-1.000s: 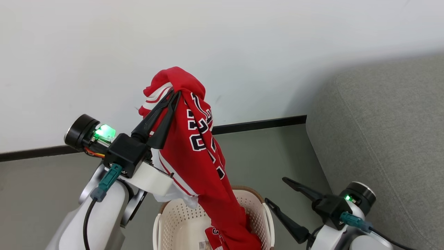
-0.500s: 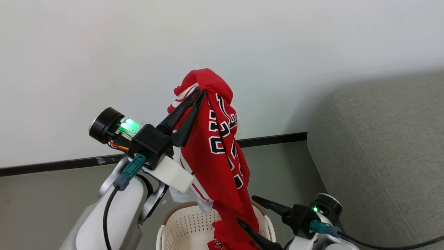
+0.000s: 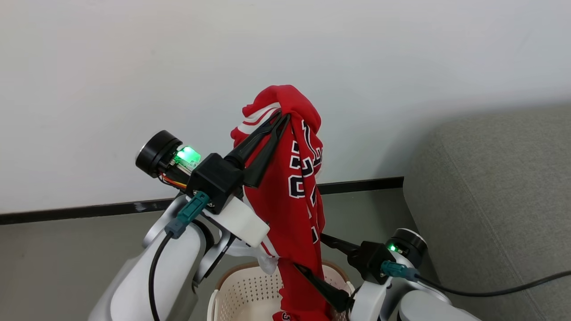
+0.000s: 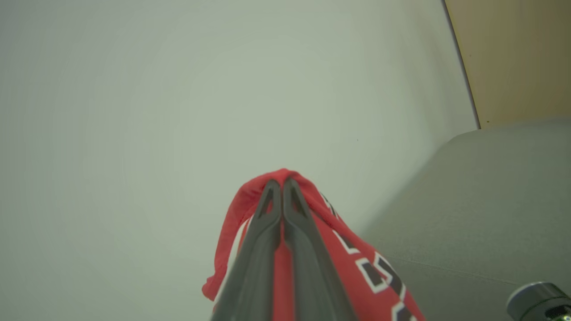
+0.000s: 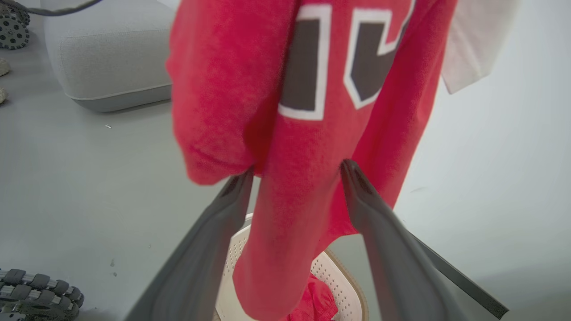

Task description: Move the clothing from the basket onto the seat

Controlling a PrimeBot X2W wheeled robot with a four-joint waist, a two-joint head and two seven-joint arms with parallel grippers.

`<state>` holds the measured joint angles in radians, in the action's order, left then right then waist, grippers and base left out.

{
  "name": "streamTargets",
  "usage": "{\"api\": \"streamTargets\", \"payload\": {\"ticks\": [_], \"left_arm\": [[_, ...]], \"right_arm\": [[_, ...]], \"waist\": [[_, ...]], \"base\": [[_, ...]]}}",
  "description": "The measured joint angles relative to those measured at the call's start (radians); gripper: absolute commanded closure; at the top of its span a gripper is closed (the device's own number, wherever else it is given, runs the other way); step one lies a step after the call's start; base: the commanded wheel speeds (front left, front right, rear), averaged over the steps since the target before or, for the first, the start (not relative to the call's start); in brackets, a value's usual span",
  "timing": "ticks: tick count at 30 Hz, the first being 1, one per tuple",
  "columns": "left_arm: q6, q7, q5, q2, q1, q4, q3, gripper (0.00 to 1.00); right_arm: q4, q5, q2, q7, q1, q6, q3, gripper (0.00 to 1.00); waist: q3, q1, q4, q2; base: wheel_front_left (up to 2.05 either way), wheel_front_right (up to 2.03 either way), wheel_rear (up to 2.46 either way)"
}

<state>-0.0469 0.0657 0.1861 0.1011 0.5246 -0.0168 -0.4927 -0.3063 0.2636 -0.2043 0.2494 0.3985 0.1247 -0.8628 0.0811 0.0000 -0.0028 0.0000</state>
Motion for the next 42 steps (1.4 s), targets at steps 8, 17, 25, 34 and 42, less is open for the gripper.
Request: {"api": "streamTargets", "payload": {"ticks": [8,17,25,34,42], "left_arm": [[-0.001,-0.019,0.007,-0.003,0.002,-0.014,-0.012,1.00],[0.000,-0.030,0.016,-0.007,0.002,-0.020,-0.008,1.00],[0.011,-0.031,0.040,0.004,-0.020,0.016,0.029,1.00],[0.020,-0.030,0.087,0.023,-0.093,0.079,0.063,1.00],[0.017,-0.020,0.136,0.020,-0.150,0.123,0.070,0.00]], "right_arm": [[-0.075,-0.011,0.054,0.000,0.057,0.000,-0.023,0.00],[-0.107,-0.040,0.081,0.001,0.102,0.000,-0.009,1.00],[-0.078,-0.032,0.061,0.001,0.091,0.000,0.062,1.00],[-0.017,-0.026,-0.012,0.001,0.010,0.000,0.181,1.00],[0.032,-0.004,-0.059,0.001,-0.032,0.000,0.333,1.00]], "waist": [[-0.004,0.0000,0.022,0.0000],[-0.013,0.0000,0.035,0.0000],[-0.019,0.0000,0.017,0.0000],[-0.023,0.0000,-0.020,0.0000],[-0.027,0.0000,-0.062,0.0000]], "base": [[0.00,0.00,0.00],[0.00,0.00,0.00],[0.00,0.00,0.00],[0.00,0.00,0.00],[0.00,0.00,0.00]]}}
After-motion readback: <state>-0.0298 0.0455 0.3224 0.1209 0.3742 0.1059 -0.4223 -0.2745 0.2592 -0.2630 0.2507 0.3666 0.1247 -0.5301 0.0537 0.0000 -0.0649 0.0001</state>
